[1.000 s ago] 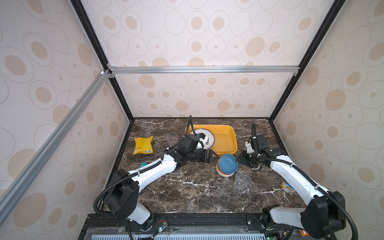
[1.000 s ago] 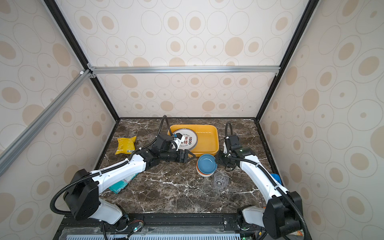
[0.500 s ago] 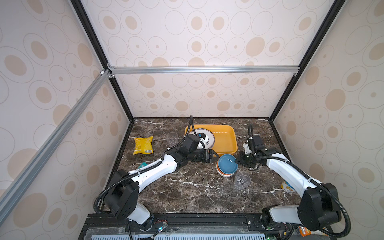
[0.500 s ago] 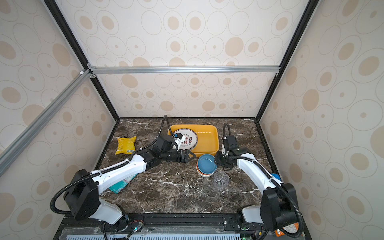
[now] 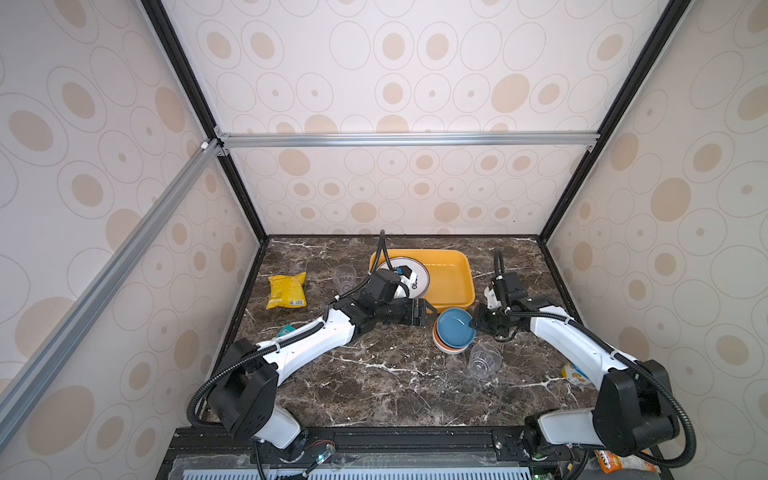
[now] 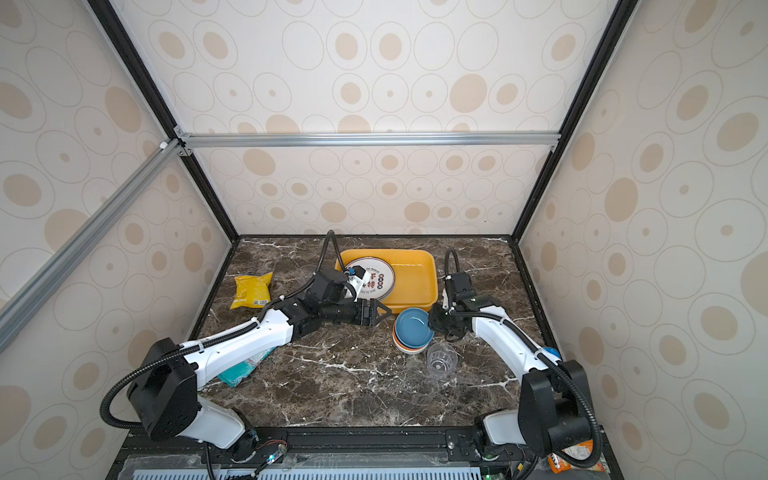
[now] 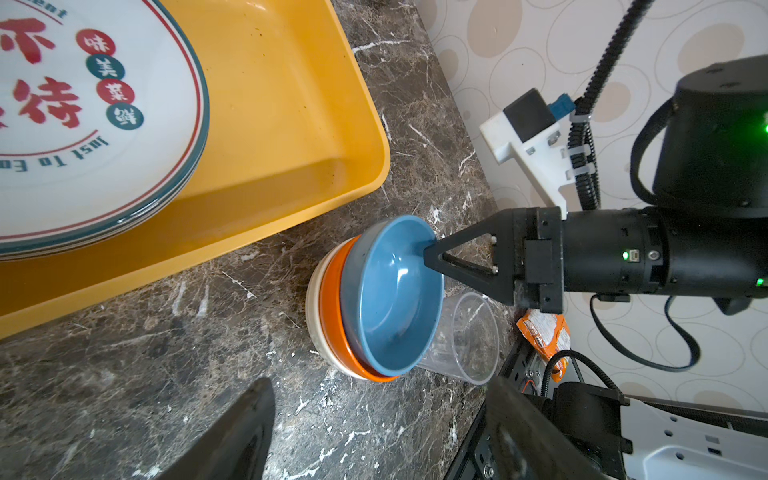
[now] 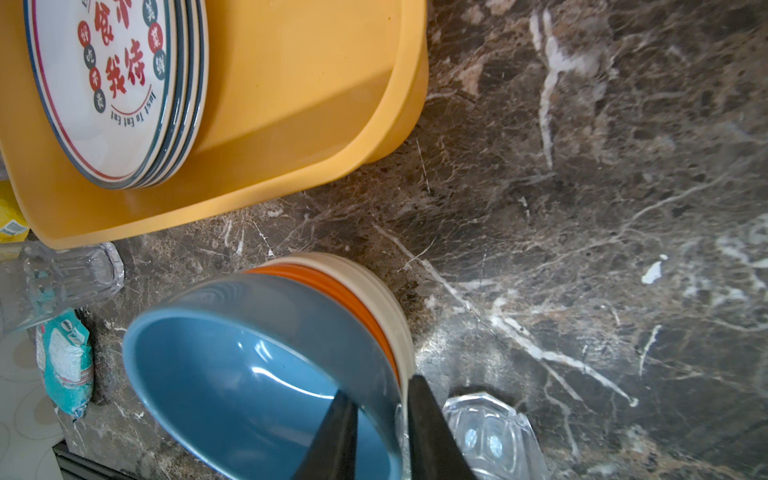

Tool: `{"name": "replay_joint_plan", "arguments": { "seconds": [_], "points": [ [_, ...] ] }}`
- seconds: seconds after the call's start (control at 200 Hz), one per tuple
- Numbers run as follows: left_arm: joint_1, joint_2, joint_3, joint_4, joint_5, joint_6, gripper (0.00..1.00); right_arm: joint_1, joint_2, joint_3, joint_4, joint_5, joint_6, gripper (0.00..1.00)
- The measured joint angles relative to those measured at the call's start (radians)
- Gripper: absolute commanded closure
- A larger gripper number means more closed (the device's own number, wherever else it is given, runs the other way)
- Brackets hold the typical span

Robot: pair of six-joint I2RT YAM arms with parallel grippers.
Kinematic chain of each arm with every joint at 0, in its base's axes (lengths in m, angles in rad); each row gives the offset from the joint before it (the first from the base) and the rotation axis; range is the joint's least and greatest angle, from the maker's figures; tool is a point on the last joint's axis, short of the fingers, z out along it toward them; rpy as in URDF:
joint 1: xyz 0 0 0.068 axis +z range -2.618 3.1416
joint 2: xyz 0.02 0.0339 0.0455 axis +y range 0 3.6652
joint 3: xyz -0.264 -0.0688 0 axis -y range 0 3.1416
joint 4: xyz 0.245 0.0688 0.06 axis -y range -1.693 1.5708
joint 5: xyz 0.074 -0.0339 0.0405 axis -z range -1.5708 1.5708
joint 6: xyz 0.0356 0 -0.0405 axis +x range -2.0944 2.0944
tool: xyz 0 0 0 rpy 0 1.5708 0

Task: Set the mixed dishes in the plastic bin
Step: 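Pinch the rim of the blue bowl with the right gripper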

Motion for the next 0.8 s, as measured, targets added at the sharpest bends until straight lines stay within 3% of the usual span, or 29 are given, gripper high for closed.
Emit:
{"name": "replay_joint_plan", "arguments": {
  "seconds": [0.335, 0.8],
  "points": [
    [0.0, 0.0, -0.001, 0.0, -0.001, 0.0, 0.21, 0.0, 0.023, -0.004, 0.011, -0.014, -0.001, 0.76],
    [0.0, 0.0, -0.001, 0.0, -0.003, 0.0, 0.22, 0.0, 0.026, -0.008, 0.006, -0.017, -0.012, 0.88]
  ]
}}
